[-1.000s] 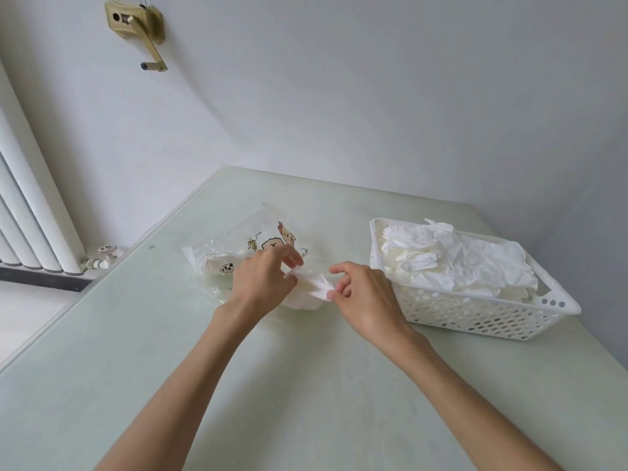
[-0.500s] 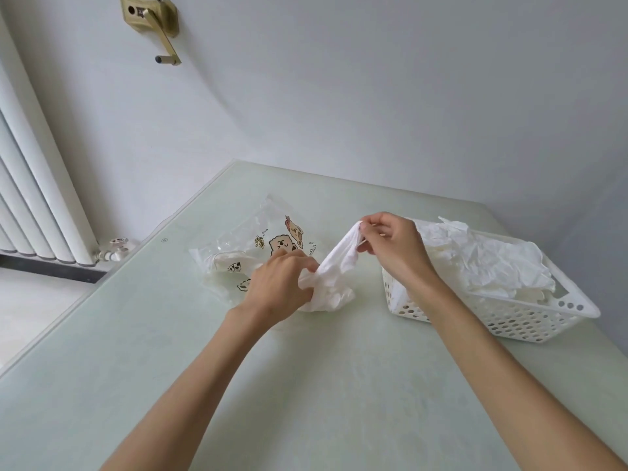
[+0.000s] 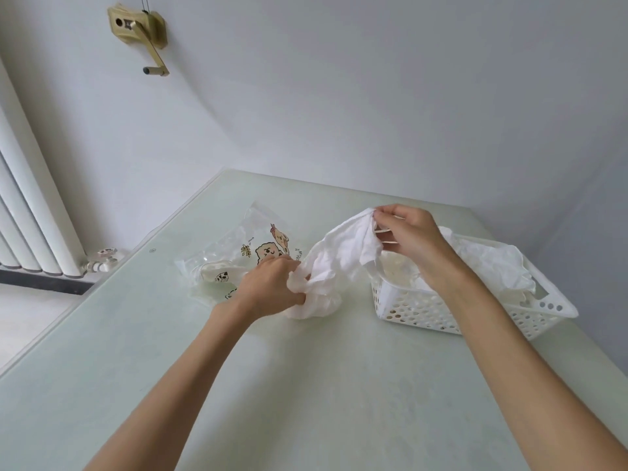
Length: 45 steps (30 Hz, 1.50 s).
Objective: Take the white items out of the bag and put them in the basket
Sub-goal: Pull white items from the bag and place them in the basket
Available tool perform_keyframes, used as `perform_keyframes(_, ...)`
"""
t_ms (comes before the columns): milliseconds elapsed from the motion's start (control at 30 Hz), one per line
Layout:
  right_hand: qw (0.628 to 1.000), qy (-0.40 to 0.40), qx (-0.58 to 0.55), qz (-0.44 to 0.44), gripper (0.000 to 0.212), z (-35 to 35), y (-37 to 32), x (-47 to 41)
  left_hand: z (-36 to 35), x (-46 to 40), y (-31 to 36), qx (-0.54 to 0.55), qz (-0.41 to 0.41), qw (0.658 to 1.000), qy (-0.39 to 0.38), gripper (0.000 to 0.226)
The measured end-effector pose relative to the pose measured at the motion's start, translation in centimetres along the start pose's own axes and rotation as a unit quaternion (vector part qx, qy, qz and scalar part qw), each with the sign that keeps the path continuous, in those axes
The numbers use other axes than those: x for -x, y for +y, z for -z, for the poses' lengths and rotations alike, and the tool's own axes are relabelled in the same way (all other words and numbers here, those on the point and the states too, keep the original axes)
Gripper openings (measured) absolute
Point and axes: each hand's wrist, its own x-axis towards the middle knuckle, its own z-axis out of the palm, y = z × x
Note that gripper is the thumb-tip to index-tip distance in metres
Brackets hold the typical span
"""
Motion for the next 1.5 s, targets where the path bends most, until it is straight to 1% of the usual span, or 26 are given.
perform_keyframes(33,1.0,0.002,-0.013,-0.004,0.017,0.2,-0.1,-0.1,0.4,-0.2,-0.1,0.02,0.0,1.0,-0.021,0.03)
perform_keyframes(133,0.996,0.046,-0.07,0.0,0.017,1.4,-0.8,-0.6,1.7,-0.3,-0.6,0.077,0.001,0.992,-0.095,0.033)
perform_keyframes(233,0.988,0.083,-0.127,0.016,0.017,2.6,-2.1,-1.1,3.1,-0.1,-0.6,0.119,0.009,0.986,-0.118,0.043)
perform_keyframes(300,0.984,0.099,-0.145,0.035,0.018,3.5,-3.1,-1.2,3.9,0.0,-0.3,0.1,0.015,0.987,-0.123,0.048)
perform_keyframes(367,0.988,0.075,-0.129,0.046,0.018,4.0,-4.0,-1.0,4.7,0.0,0.2,0.087,0.012,0.99,-0.107,0.05)
perform_keyframes(400,0.99,0.055,-0.118,0.047,0.017,4.2,-4.2,-0.8,5.1,0.0,0.9,0.107,0.001,0.991,-0.082,0.055)
perform_keyframes(467,0.993,0.014,-0.106,0.044,0.016,4.2,-4.5,-0.4,6.0,-0.3,3.0,0.193,-0.038,0.98,-0.04,0.074)
perform_keyframes(500,0.993,-0.006,-0.108,0.042,0.017,4.1,-4.3,-0.2,6.3,-0.5,4.4,0.245,-0.059,0.967,-0.047,0.088)
perform_keyframes(533,0.992,-0.026,-0.114,0.041,0.018,4.2,-4.4,0.0,6.7,-0.6,6.4,0.288,-0.08,0.952,-0.073,0.1)
perform_keyframes(567,0.991,-0.045,-0.119,0.035,0.02,4.2,-4.3,0.4,6.7,-0.6,8.1,0.316,-0.093,0.938,-0.104,0.106)
perform_keyframes(600,0.99,-0.057,-0.125,0.029,0.021,4.3,-4.4,0.8,6.5,-0.7,9.7,0.332,-0.104,0.93,-0.123,0.101)
perform_keyframes(633,0.989,-0.061,-0.133,0.026,0.022,4.7,-4.5,1.0,6.2,-0.9,11.0,0.339,-0.108,0.926,-0.124,0.087)
perform_keyframes(700,0.987,-0.055,-0.147,0.026,0.019,5.6,-4.9,1.7,5.9,-1.0,12.6,0.344,-0.108,0.927,-0.102,0.045)
perform_keyframes(733,0.988,-0.053,-0.142,0.03,0.017,6.4,-5.1,2.0,5.9,-0.9,13.1,0.35,-0.111,0.925,-0.095,0.028)
perform_keyframes(767,0.991,-0.057,-0.118,0.037,0.018,7.2,-5.1,2.2,5.9,-0.9,13.3,0.362,-0.117,0.92,-0.092,0.018)
perform_keyframes(800,0.994,-0.073,-0.072,0.046,0.023,8.3,-5.1,2.5,6.0,-0.8,13.7,0.372,-0.126,0.916,-0.088,0.013)
perform_keyframes(833,0.993,-0.103,-0.011,0.055,0.026,9.4,-4.9,2.7,6.1,-0.8,14.1,0.374,-0.135,0.914,-0.079,0.013)
perform_keyframes(900,0.98,-0.164,0.1,0.048,0.024,11.2,-4.7,3.4,6.5,-0.9,14.8,0.372,-0.146,0.915,-0.056,0.017)
perform_keyframes(967,0.975,-0.172,0.136,0.021,0.028,13.1,-4.4,3.5,6.6,-1.1,15.5,0.371,-0.155,0.915,-0.045,0.023)
perform_keyframes(1033,0.985,-0.143,0.095,-0.003,0.032,14.8,-4.1,3.1,6.5,-1.5,15.7,0.36,-0.16,0.919,-0.035,0.026)
perform_keyframes(1100,0.994,-0.109,0.013,-0.014,0.031,16.3,-3.8,2.7,6.2,-2.0,15.8,0.347,-0.165,0.923,-0.017,0.027)
perform_keyframes(1233,0.991,-0.075,-0.108,0.023,0.026,18.4,-3.5,2.2,5.4,-2.8,16.3,0.345,-0.179,0.921,-0.002,0.023)
perform_keyframes(1300,0.989,-0.067,-0.127,0.042,0.03,18.7,-3.4,2.1,5.1,-3.1,16.6,0.345,-0.189,0.919,0.006,0.02)
perform_keyframes(1367,0.986,-0.058,-0.145,0.056,0.041,18.8,-3.3,1.9,4.7,-3.6,16.8,0.331,-0.195,0.923,0.035,0.019)
perform_keyframes(1400,0.985,-0.049,-0.155,0.061,0.043,18.8,-3.3,1.8,4.6,-3.8,16.9,0.33,-0.195,0.922,0.05,0.019)
perform_keyframes(1500,0.984,-0.006,-0.166,0.068,0.034,18.1,-3.7,2.1,4.2,-4.4,17.5,0.371,-0.174,0.906,0.109,0.022)
